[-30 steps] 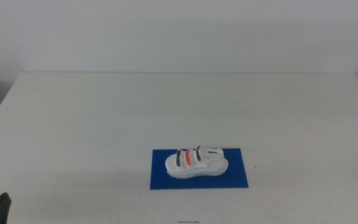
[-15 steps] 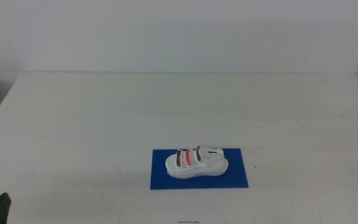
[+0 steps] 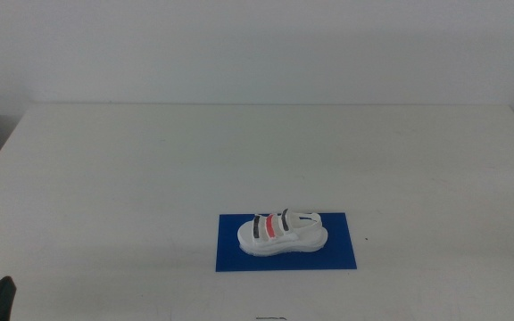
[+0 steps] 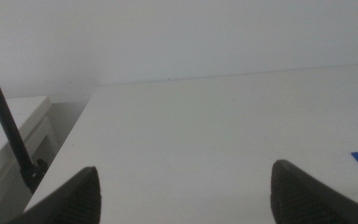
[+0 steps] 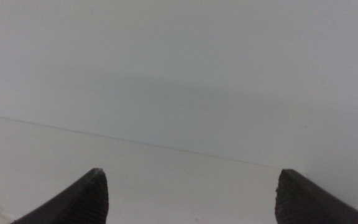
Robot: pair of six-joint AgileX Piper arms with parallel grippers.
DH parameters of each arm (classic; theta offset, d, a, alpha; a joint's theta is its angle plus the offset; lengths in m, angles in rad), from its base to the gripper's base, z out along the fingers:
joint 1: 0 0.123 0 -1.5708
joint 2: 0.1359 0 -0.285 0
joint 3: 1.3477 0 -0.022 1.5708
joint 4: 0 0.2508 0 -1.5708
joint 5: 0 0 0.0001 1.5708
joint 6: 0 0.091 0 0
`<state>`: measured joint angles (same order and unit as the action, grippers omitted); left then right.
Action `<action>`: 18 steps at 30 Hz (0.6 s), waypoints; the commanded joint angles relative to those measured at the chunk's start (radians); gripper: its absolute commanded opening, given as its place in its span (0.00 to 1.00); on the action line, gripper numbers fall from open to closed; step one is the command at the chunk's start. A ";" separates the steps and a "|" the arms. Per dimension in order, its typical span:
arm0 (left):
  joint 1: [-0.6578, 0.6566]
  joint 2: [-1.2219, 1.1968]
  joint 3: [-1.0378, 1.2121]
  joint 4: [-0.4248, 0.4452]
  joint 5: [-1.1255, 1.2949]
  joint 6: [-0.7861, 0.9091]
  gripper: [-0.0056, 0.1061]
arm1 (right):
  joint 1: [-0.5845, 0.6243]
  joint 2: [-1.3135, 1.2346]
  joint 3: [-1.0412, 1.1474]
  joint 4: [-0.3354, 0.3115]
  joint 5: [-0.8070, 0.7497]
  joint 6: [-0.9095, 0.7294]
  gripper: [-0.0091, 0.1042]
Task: Use one arm to grab the shoe from the table and place it on the mat.
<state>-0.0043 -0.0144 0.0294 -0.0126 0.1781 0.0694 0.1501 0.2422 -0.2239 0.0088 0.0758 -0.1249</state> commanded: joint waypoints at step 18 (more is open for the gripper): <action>-0.004 -0.019 -0.003 -0.009 -0.083 -0.015 0.89 | -0.006 -0.112 0.235 -0.022 -0.160 -0.010 0.81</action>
<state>-0.0043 -0.0144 0.0294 -0.0126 0.1781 0.0694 0.1501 0.1319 0.0276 0.0000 -0.0188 -0.1268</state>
